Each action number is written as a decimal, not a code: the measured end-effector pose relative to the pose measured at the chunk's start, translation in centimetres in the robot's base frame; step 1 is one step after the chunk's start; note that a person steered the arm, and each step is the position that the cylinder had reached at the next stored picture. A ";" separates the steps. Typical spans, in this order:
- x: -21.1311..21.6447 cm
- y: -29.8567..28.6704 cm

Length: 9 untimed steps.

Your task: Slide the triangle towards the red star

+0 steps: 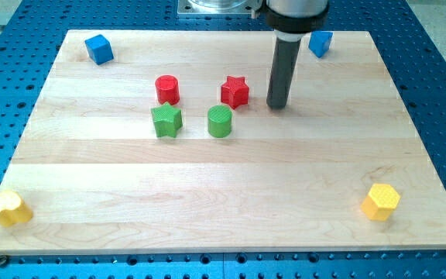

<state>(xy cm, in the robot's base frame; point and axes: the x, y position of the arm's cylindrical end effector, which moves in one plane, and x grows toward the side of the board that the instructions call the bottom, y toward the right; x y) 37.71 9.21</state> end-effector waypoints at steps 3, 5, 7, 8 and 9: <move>0.0 -6.2; -3.4 4.6; -17.3 19.5; -18.6 18.4; -17.2 13.8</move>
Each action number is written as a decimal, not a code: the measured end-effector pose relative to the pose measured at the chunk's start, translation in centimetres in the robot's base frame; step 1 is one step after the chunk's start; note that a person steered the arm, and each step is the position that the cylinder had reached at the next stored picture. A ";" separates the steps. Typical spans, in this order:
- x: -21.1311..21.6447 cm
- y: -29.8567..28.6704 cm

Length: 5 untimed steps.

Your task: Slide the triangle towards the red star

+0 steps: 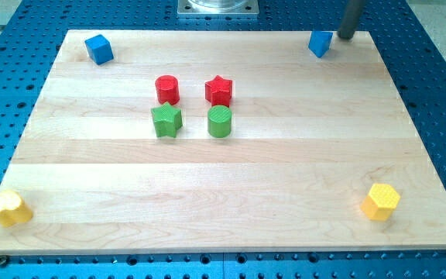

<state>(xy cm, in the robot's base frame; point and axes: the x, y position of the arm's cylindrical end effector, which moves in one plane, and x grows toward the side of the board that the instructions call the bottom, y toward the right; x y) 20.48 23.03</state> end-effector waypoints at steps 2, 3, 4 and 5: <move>6.0 -7.6; 5.8 -6.8; 2.1 -2.8; 5.7 -2.1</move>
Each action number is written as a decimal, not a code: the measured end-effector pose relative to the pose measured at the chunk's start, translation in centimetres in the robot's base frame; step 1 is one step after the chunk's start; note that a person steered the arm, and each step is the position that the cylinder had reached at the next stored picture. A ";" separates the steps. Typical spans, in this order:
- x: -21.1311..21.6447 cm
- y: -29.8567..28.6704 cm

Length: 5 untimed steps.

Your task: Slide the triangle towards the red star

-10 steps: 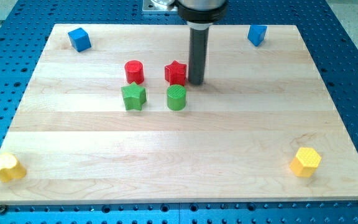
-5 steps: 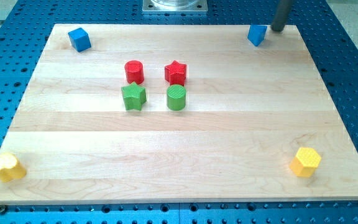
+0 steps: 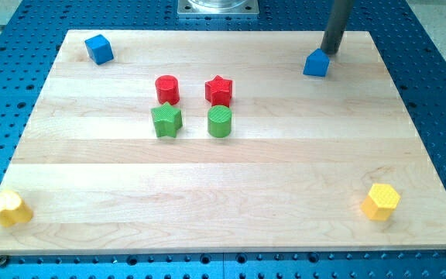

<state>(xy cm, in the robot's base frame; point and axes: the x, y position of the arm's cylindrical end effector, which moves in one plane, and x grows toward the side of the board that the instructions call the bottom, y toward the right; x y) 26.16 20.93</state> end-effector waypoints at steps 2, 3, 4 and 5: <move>2.7 -2.0; 4.4 -2.1; 5.3 -3.2; 5.0 -6.2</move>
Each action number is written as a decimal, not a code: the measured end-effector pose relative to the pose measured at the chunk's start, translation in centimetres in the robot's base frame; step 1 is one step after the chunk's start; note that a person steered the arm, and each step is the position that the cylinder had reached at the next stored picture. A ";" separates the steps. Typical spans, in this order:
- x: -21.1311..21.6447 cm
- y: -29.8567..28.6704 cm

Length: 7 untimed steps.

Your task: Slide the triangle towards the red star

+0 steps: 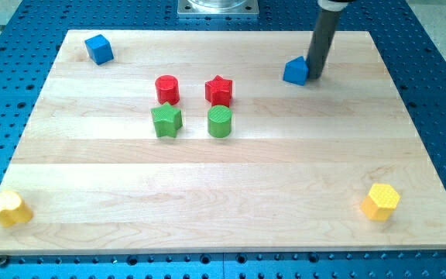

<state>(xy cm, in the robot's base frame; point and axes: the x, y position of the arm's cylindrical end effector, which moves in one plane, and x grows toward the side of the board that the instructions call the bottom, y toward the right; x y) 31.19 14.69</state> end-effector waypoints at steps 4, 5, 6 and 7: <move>-4.1 0.3; -7.6 -6.2; -3.5 -11.8; -0.9 -10.4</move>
